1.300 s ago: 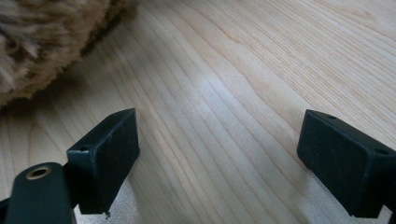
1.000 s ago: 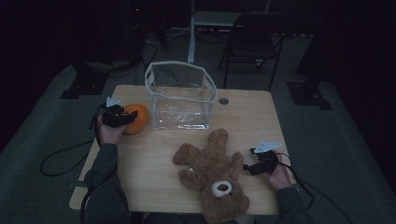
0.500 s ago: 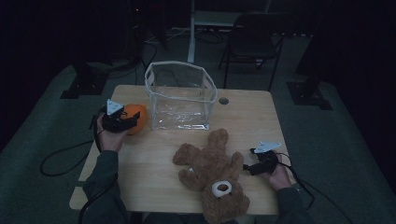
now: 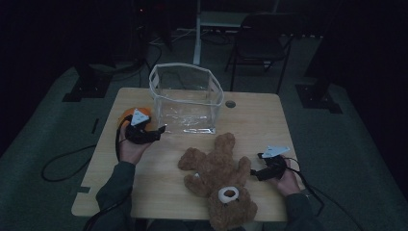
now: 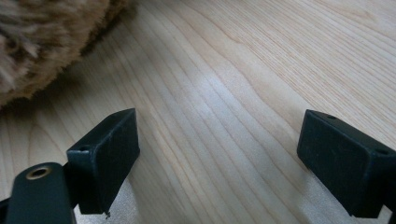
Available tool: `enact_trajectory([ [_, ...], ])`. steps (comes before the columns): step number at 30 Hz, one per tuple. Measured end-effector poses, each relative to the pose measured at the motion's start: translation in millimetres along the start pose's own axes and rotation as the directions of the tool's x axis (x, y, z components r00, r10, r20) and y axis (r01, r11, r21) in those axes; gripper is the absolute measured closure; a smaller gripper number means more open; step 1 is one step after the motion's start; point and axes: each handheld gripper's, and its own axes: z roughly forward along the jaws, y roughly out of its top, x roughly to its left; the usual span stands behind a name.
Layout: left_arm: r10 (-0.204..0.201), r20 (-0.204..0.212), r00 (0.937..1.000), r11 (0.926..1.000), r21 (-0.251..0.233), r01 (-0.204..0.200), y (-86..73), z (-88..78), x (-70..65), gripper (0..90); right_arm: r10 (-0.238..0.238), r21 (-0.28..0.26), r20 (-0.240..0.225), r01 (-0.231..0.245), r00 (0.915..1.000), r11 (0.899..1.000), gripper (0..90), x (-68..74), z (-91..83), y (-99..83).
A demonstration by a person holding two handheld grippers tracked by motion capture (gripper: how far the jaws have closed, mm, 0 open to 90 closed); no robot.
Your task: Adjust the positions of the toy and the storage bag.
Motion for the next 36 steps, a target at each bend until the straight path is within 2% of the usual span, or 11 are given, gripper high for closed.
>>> enact_trajectory([
  [1,0.000,0.000,1.0000,1.0000,0.000,0.000,0.0,0.0,0.0,27.2,0.000,0.000,0.000,0.000,1.0000,1.000,12.3,0.0,0.0,0.0],
  [3,0.009,0.054,0.9985,0.9998,0.015,-0.010,-1.5,7.0,-11.0,27.4,0.000,0.000,0.000,0.000,1.0000,1.000,12.3,0.0,0.0,0.0],
  [6,0.020,0.104,0.9944,0.9990,0.037,-0.024,-4.4,14.0,-22.7,27.5,0.000,0.000,0.000,0.000,1.0000,1.000,12.3,0.0,0.0,0.0],
  [10,0.031,0.131,0.9909,0.9982,0.047,-0.037,-6.0,17.7,-29.7,27.6,0.000,0.000,0.000,0.000,1.0000,1.000,12.3,0.0,0.0,0.0],
  [12,0.043,0.169,0.9846,0.9970,0.056,-0.054,-7.2,22.7,-39.4,27.6,0.000,0.000,0.000,0.000,1.0000,1.000,12.3,0.0,0.0,0.0],
  [16,0.049,0.177,0.9829,0.9965,0.059,-0.060,-7.3,24.9,-43.2,27.6,0.000,0.000,0.000,0.000,1.0000,1.000,12.3,0.0,0.0,0.0],
  [19,0.048,0.211,0.9763,0.9964,0.059,-0.062,-5.7,29.5,-49.9,27.8,0.000,0.000,0.000,0.000,1.0000,1.000,12.3,0.0,0.0,0.0],
  [20,0.050,0.224,0.9734,0.9964,0.056,-0.064,-4.8,30.6,-51.1,31.7,0.000,0.000,0.000,0.000,1.0000,1.000,12.3,0.0,0.0,0.0],
  [22,0.050,0.224,0.9734,0.9964,0.056,-0.064,-4.8,30.6,-51.1,33.0,0.000,0.000,0.000,0.000,1.0000,1.000,12.3,0.0,0.0,0.0],
  [29,0.086,0.292,0.9526,0.9942,0.037,-0.101,14.2,44.3,-67.5,35.8,0.000,0.000,0.000,0.000,1.0000,1.000,12.3,0.0,0.0,0.0],
  [36,0.108,0.355,0.9284,0.9907,0.039,-0.130,30.3,59.6,-83.0,36.9,-0.001,0.000,0.000,0.001,1.0000,1.000,12.3,-0.1,0.0,0.0],
])
